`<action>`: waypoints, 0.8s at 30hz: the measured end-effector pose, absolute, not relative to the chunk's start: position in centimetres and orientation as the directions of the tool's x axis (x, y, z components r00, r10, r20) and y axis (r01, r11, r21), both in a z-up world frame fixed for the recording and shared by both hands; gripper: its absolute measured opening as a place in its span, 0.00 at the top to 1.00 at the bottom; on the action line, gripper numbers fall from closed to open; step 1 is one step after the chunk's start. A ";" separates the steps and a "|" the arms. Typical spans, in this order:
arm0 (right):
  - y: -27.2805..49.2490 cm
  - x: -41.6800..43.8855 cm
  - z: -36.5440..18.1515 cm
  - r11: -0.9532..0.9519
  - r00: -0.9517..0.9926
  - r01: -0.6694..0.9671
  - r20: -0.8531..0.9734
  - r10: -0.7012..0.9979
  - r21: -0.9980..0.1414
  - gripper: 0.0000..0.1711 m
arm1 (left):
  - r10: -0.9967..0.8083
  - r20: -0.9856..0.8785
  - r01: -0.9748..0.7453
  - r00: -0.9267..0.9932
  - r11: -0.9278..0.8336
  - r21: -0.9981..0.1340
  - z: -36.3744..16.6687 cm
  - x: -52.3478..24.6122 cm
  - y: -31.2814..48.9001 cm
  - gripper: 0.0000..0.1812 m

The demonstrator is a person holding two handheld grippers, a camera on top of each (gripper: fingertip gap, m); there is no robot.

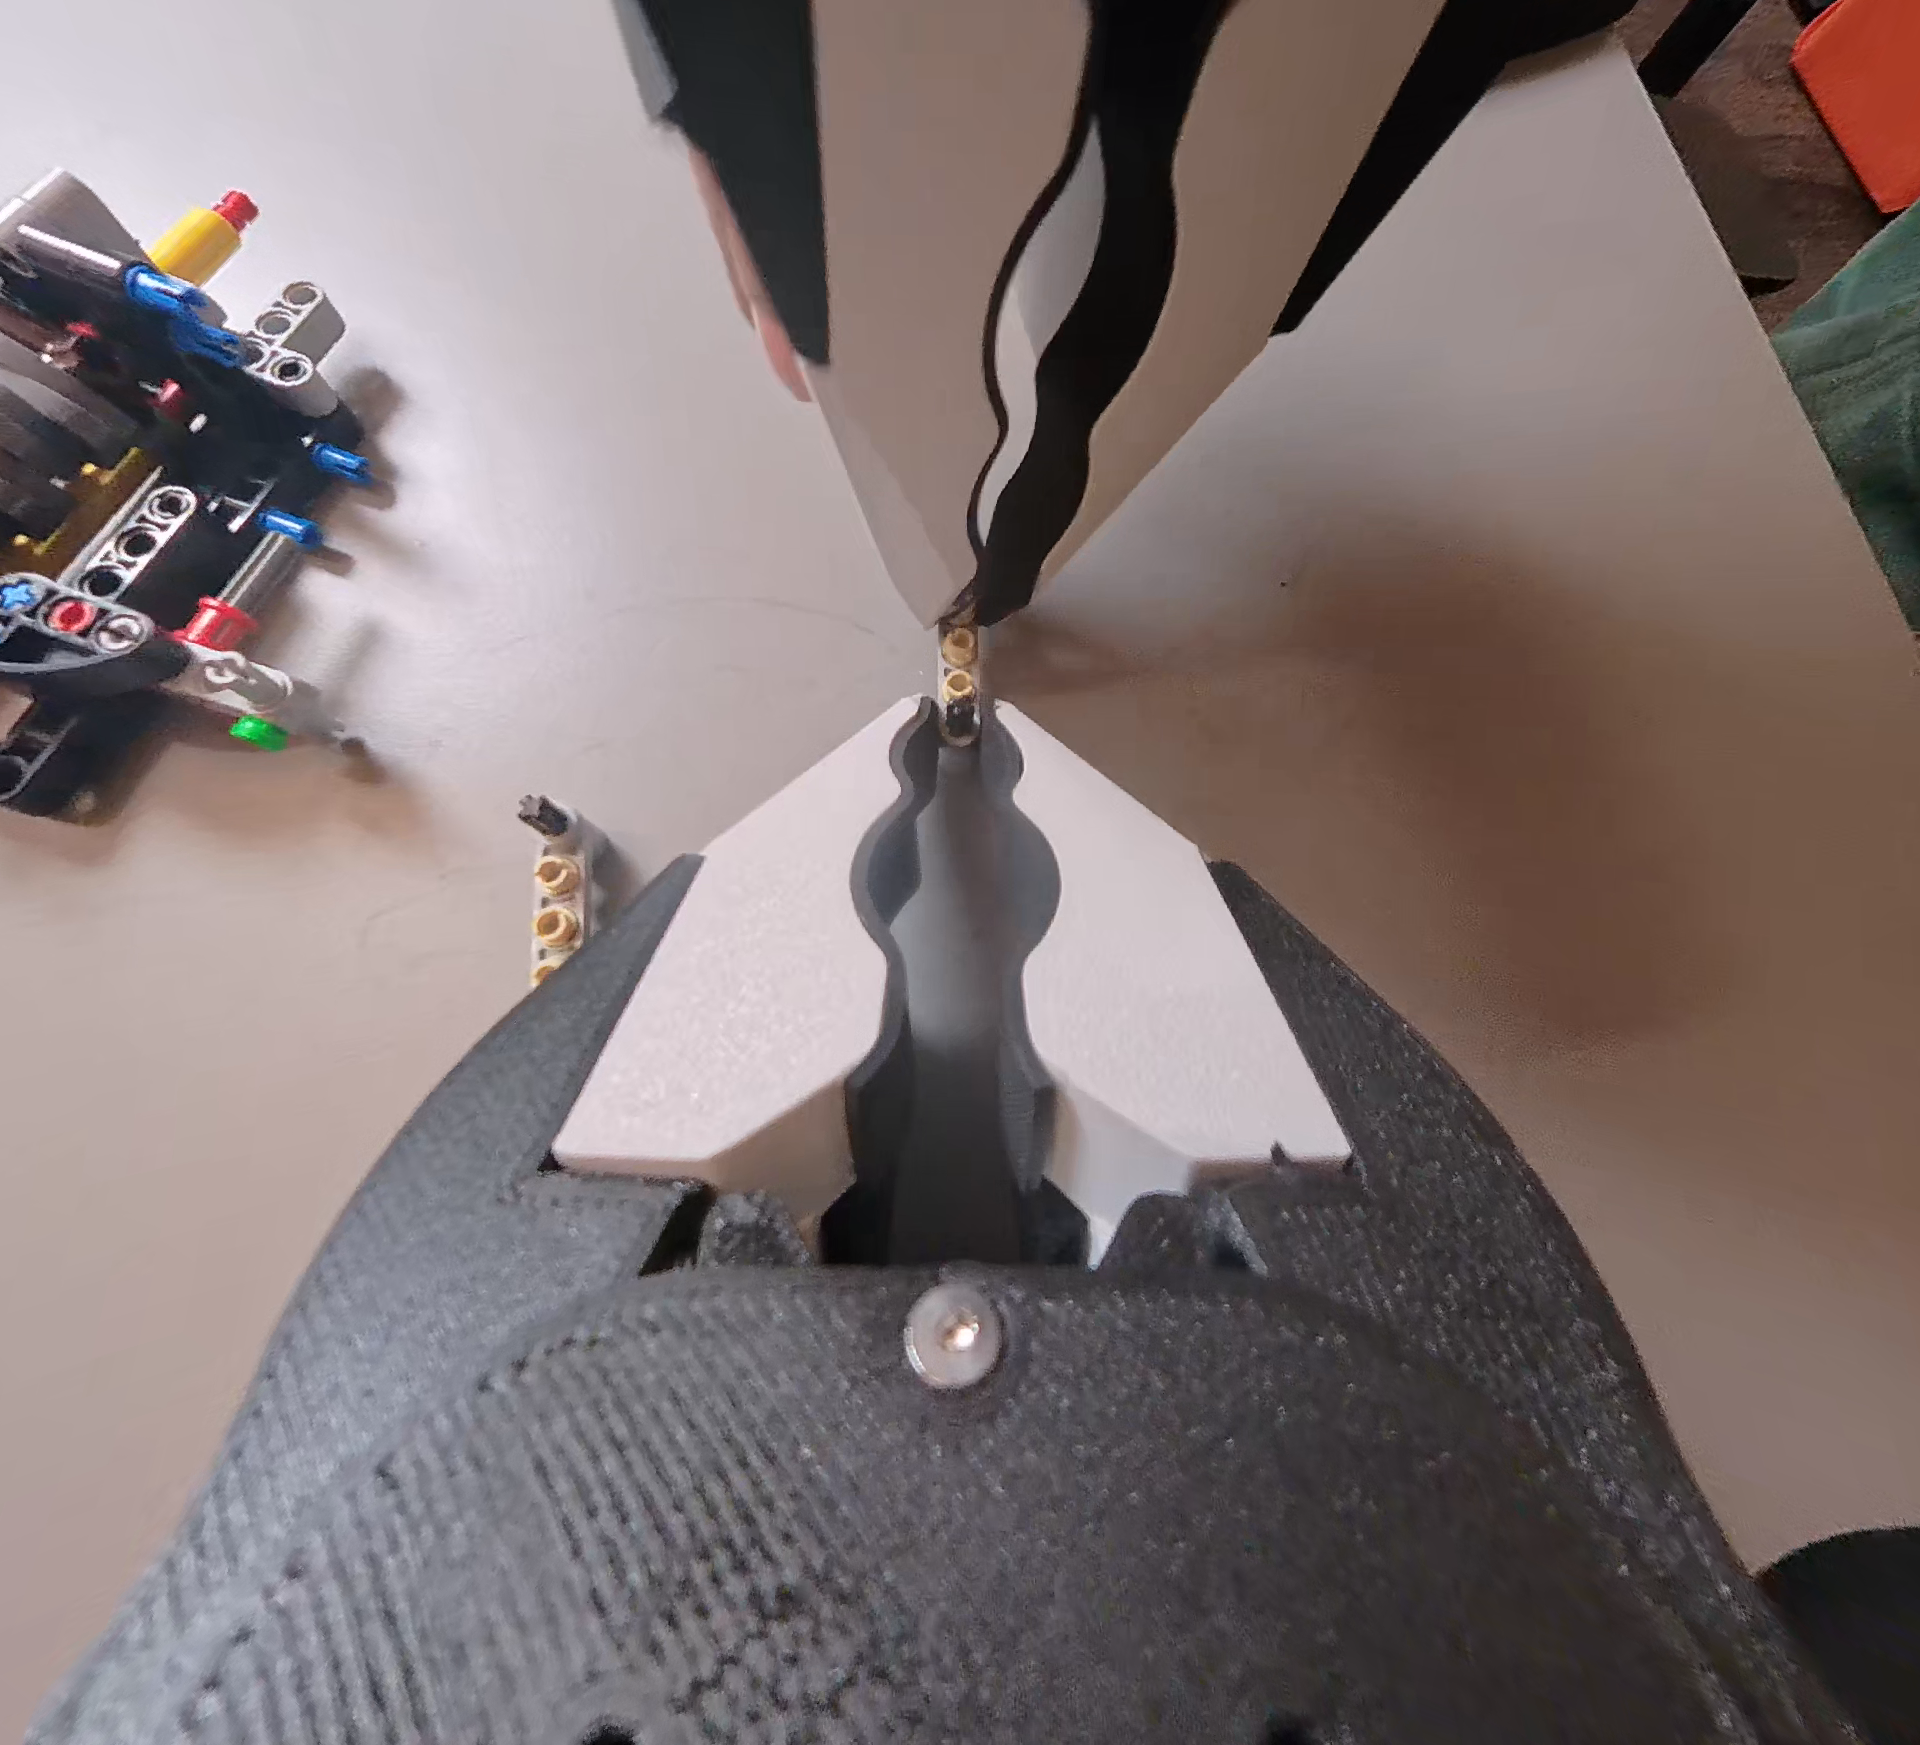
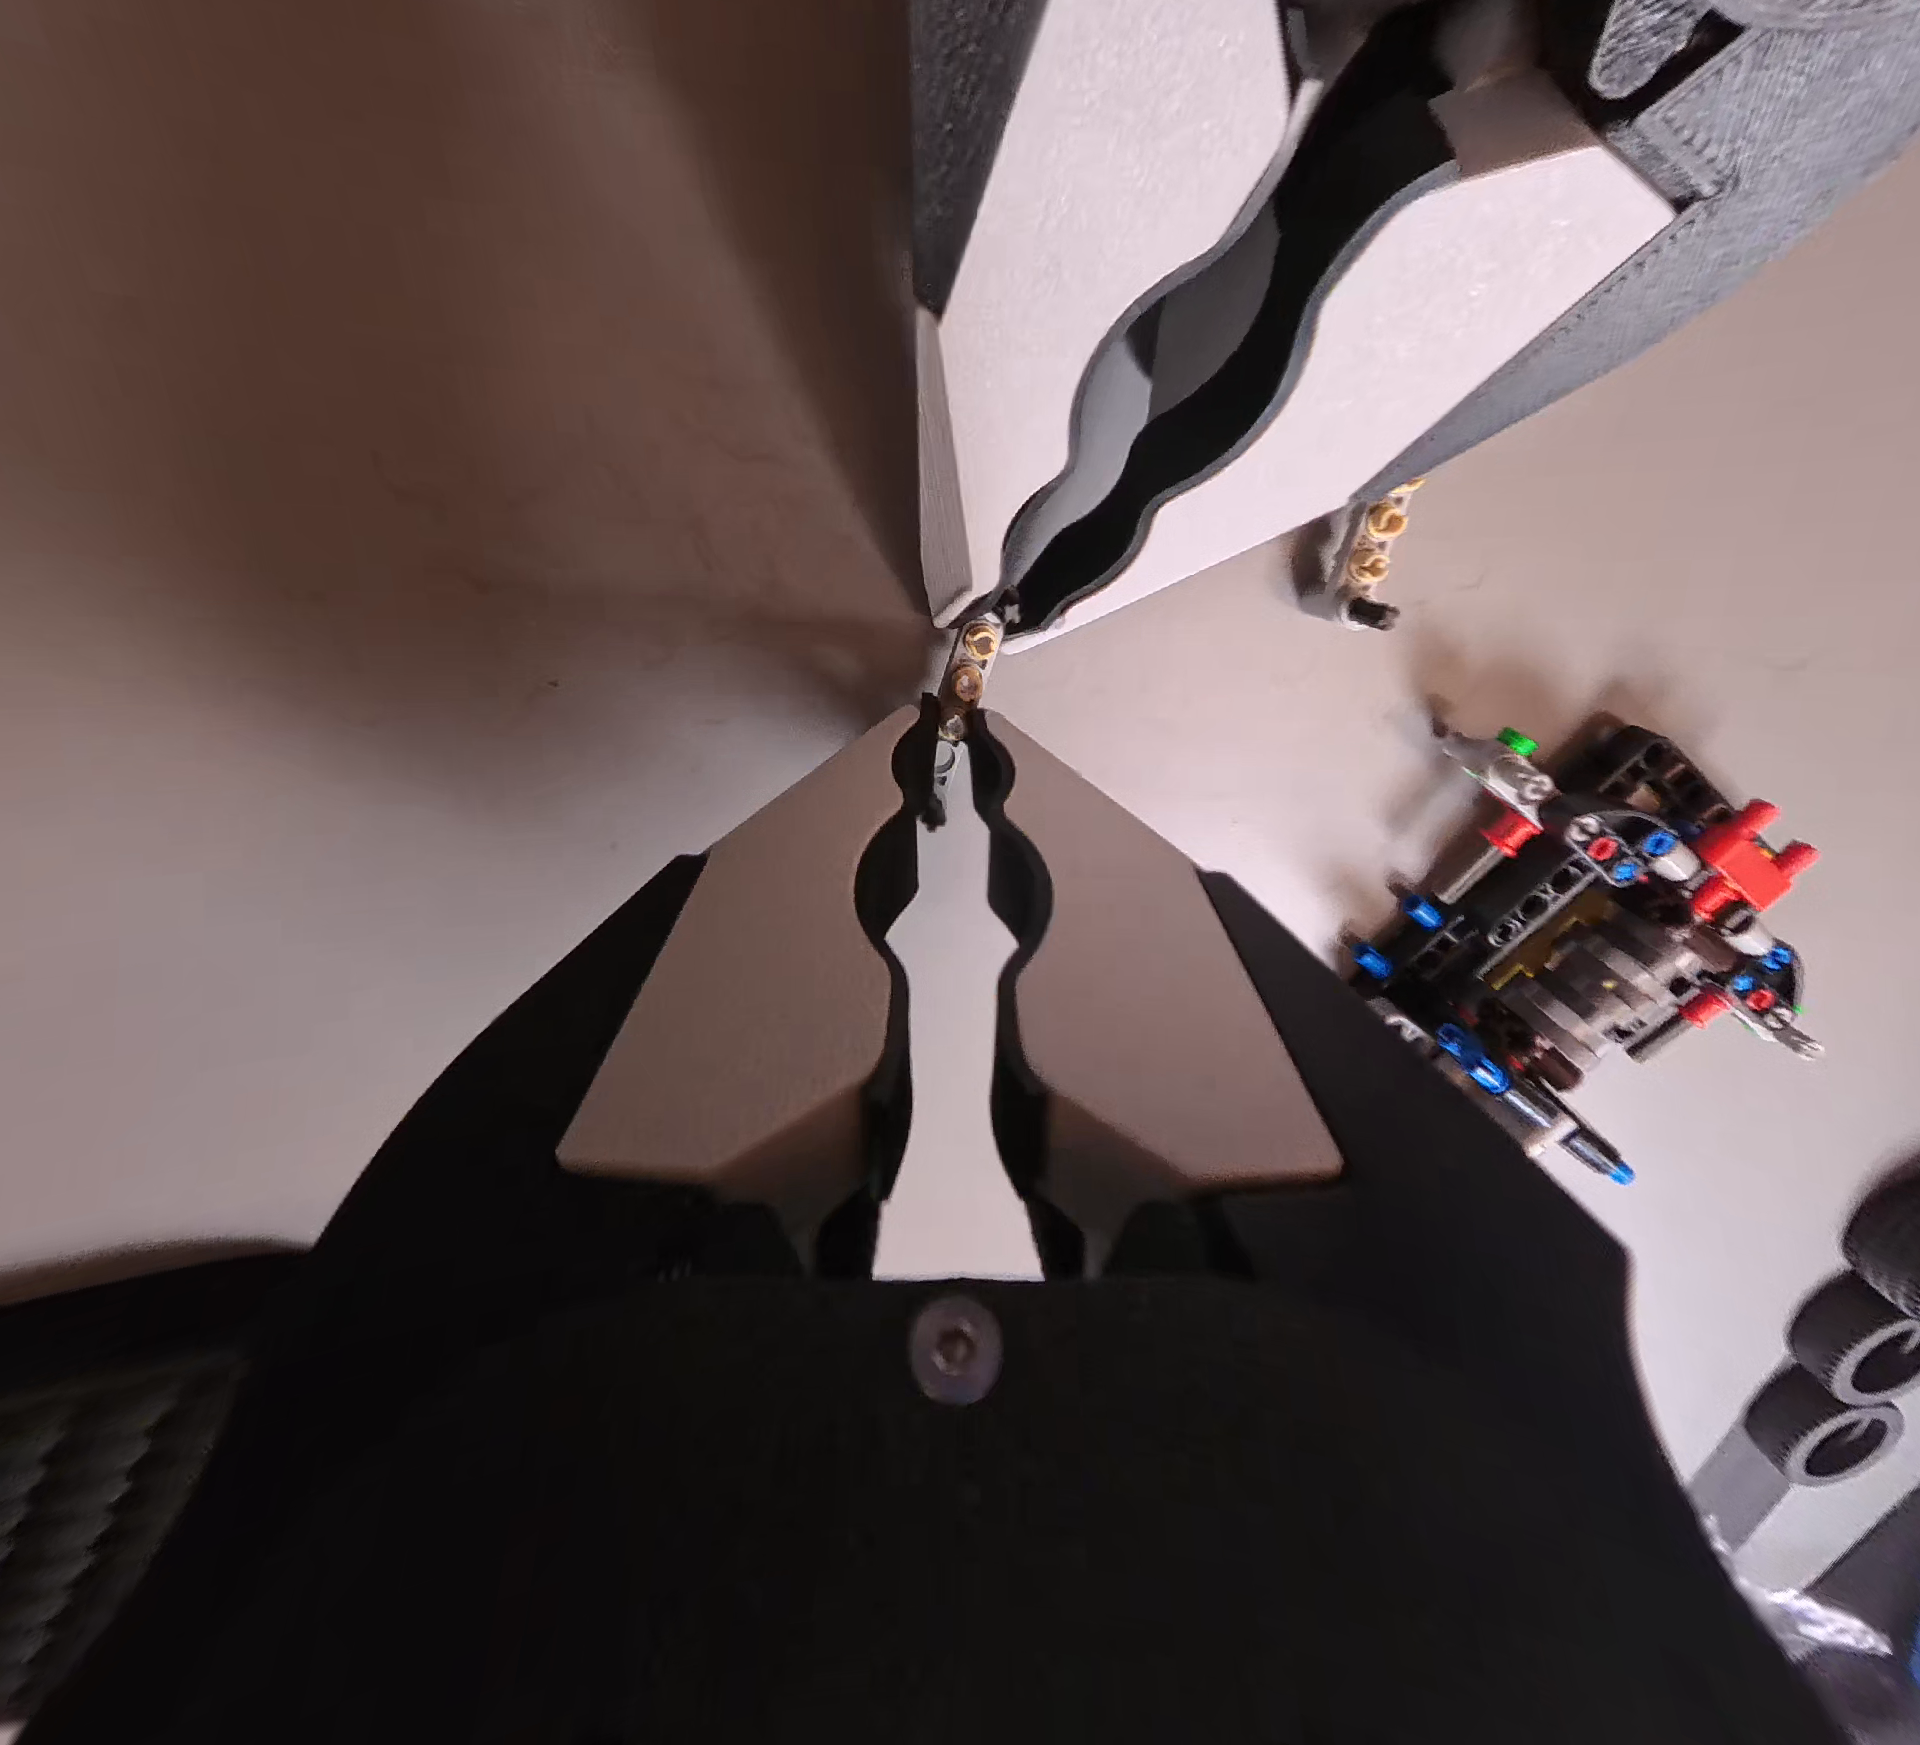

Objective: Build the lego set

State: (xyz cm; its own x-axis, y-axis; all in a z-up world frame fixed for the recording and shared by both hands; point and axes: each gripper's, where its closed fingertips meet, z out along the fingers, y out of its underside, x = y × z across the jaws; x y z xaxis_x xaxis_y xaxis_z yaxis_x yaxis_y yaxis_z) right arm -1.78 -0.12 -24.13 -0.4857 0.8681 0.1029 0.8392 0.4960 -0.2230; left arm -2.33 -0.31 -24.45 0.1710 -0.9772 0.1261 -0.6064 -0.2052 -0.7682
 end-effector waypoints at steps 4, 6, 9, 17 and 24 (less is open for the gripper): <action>-0.3 -1.8 -23.6 0.498 -0.453 0.819 0.212 0.866 -0.285 0.79 | -0.971 0.157 -0.594 0.181 -0.235 -0.769 -24.3 -2.4 -0.2 0.96; 0.0 -1.9 -23.1 0.518 -0.435 0.798 0.303 0.848 -0.306 0.78 | -0.966 0.177 -0.585 0.187 -0.254 -0.770 -24.2 -2.4 -0.2 0.96; -0.3 -2.0 -22.9 0.544 -0.412 0.771 0.393 0.822 -0.331 0.81 | -0.957 0.211 -0.568 0.199 -0.288 -0.771 -24.1 -2.4 -0.1 0.97; 0.3 -2.1 -23.8 0.568 -0.338 0.750 0.542 0.769 -0.339 0.90 | -0.919 0.327 -0.512 0.223 -0.395 -0.763 -23.6 -2.5 0.1 0.97; 0.6 -2.1 -23.6 0.572 -0.277 0.736 0.609 0.743 -0.363 0.93 | -0.917 0.324 -0.509 0.232 -0.398 -0.763 -23.6 -2.4 0.1 0.97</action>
